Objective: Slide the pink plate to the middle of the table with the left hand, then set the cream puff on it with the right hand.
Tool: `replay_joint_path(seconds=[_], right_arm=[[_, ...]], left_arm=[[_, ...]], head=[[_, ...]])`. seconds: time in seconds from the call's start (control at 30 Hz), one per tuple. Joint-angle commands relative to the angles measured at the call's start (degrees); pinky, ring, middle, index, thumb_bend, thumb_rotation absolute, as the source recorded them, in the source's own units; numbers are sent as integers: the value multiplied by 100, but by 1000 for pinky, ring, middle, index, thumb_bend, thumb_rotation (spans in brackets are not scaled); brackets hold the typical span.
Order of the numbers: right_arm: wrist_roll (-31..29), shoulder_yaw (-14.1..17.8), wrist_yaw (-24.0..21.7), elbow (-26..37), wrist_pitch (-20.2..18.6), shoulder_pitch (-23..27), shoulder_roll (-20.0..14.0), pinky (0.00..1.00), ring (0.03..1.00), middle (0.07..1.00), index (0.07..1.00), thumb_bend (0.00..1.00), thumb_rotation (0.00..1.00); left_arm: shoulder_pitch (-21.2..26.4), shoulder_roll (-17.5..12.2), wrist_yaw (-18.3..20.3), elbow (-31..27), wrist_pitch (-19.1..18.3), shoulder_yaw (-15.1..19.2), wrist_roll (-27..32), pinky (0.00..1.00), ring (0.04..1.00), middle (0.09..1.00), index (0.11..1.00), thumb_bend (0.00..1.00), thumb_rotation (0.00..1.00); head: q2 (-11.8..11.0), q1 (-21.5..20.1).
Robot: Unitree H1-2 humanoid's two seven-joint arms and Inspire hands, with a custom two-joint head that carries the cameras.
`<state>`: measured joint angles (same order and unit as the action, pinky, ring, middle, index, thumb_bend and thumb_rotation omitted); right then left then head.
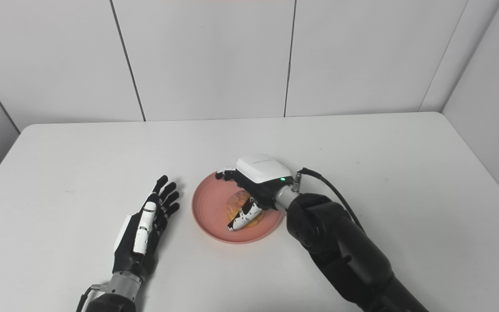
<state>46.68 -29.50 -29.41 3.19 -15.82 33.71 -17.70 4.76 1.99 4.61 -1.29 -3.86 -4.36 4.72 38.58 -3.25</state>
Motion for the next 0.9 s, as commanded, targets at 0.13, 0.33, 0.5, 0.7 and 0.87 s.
replay_joint_path(seconds=[0.13,0.33,0.5,0.7,0.87], right_arm=[[68,108,132,291,212,163,-20,515,752,853,903,808,364],[31,179,204,371,236,139,-13,529,756,863,920,828,434],[39,301,254,648,258,137,-52,546,773,872,932,828,494],[-221,793,512,1107,265,-31,-36,590,792,884,950,826,562],[-581,1261,734,1336,225,-258,-4,648,822,909,969,811,633]], left_arm=[[-130,32,-26,79,-357,-5,-5,929,939,947,936,445,1000],[-124,20,-21,93,-340,-13,-24,929,939,949,938,443,1000],[-124,29,-28,90,-352,-7,-17,929,938,947,935,440,1000],[-121,36,-28,93,-330,-3,-9,933,938,947,935,439,1000],[-118,22,-18,94,-337,-2,-9,934,941,949,937,440,1000]], head=[[4,6],[4,6],[-4,3],[-7,6],[-9,0]])
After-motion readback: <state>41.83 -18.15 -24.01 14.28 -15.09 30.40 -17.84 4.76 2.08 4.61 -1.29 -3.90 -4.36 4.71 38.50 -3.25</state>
